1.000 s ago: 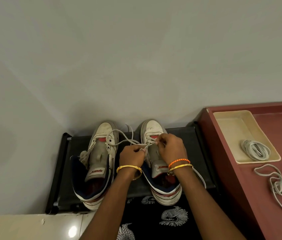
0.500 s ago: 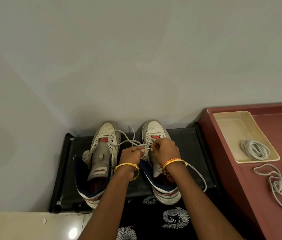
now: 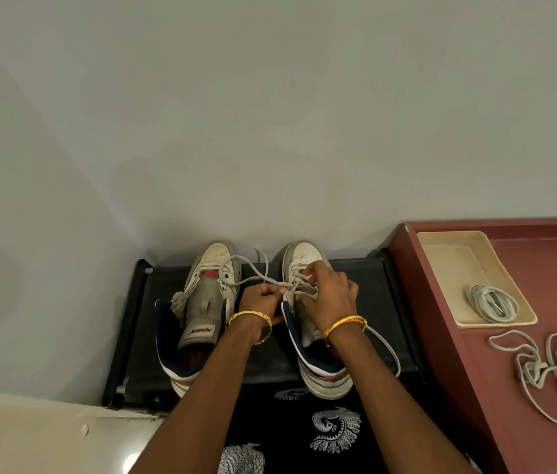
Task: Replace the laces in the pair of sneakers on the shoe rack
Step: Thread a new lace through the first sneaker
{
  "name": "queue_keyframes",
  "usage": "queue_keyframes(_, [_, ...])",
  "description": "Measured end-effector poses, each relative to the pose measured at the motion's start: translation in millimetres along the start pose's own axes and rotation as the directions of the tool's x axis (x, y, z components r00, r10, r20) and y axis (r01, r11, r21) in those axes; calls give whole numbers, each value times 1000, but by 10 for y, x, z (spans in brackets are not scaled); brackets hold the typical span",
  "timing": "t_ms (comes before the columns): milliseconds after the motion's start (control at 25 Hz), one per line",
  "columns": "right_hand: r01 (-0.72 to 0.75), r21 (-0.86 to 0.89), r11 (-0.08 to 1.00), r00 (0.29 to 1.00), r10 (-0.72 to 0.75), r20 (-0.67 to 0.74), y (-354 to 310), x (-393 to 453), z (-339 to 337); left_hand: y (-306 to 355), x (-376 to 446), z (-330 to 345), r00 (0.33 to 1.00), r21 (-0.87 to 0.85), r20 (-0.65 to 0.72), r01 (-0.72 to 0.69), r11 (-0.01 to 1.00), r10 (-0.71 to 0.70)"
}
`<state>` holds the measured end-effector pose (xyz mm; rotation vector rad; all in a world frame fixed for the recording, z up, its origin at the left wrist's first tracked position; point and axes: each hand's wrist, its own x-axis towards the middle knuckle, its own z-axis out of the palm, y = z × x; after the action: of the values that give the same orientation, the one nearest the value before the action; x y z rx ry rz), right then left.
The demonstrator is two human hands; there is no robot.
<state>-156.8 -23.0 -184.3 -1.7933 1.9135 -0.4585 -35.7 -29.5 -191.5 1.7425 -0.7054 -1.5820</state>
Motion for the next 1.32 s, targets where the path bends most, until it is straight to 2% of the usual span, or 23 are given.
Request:
queue_keyframes(80, [-37, -157, 987, 995, 22, -94, 62, -200, -45, 3, 25, -18, 983, 193, -96, -136, 972, 157])
queue_keyframes(120, [-114, -157, 981, 987, 93, -135, 94, -304, -61, 8, 35, -39, 960, 320, -135, -193, 928, 246])
queue_keyframes(200, [-288, -84, 954, 947, 271, -172, 140, -414, -86, 0, 61, -79, 918, 453, -176, -244, 857, 355])
queue_keyframes(280, [-360, 2, 933, 924, 357, -135, 120, -390, -98, -19, 110, -107, 909, 477, -165, -267, 838, 383])
queue_keyframes(400, [-374, 78, 924, 923, 379, -66, 58, -366, -109, 28, 87, -158, 912, 439, -190, -252, 863, 363])
queue_keyframes(520, [-427, 136, 894, 895, 439, -74, 65, -358, -117, 274, -38, -229, 872, 290, -316, -288, 913, 375])
queue_keyframes(680, [-468, 168, 868, 871, 485, -77, 72, -344, -130, 747, -317, -475, 744, 249, -467, -407, 879, 477])
queue_keyframes(760, [-489, 162, 857, 860, 505, -75, 76, -319, -136, 1057, -467, -648, 668, 123, -542, -536, 835, 510])
queue_keyframes(840, [-505, 151, 850, 853, 518, -61, 71, -290, -131, 1369, -615, -802, 594, -40, -633, -665, 746, 496])
queue_keyframes(920, [-506, 147, 850, 857, 515, -25, 82, -268, -110, 1537, -716, -860, 562, -101, -684, -704, 703, 465])
queue_keyframes(1000, [-491, 168, 855, 870, 490, 51, 113, -253, -125, 1521, -730, -783, 601, -82, -656, -659, 748, 458])
queue_keyframes(1080, [-486, 201, 851, 874, 463, 149, 152, -243, -174, 1315, -613, -604, 712, 25, -521, -540, 842, 472])
queue_keyframes(1120, [-488, 214, 846, 871, 457, 181, 170, -242, -199, 1153, -523, -502, 780, 152, -409, -453, 878, 473])
queue_keyframes(1160, [-492, 223, 841, 868, 455, 198, 189, -242, -212, 976, -443, -414, 849, 338, -281, -349, 874, 448])
queue_keyframes(1240, [-490, 253, 834, 870, 449, 203, 221, -260, -208, 600, -257, -258, 936, 685, -56, -218, 695, 349])
queue_keyframes(1280, [-484, 273, 832, 874, 444, 198, 233, -276, -197, 434, -185, -196, 952, 756, 14, -211, 620, 306])
queue_keyframes(1320, [-480, 295, 826, 877, 440, 193, 245, -289, -180, 288, -135, -146, 954, 758, 52, -231, 610, 296])
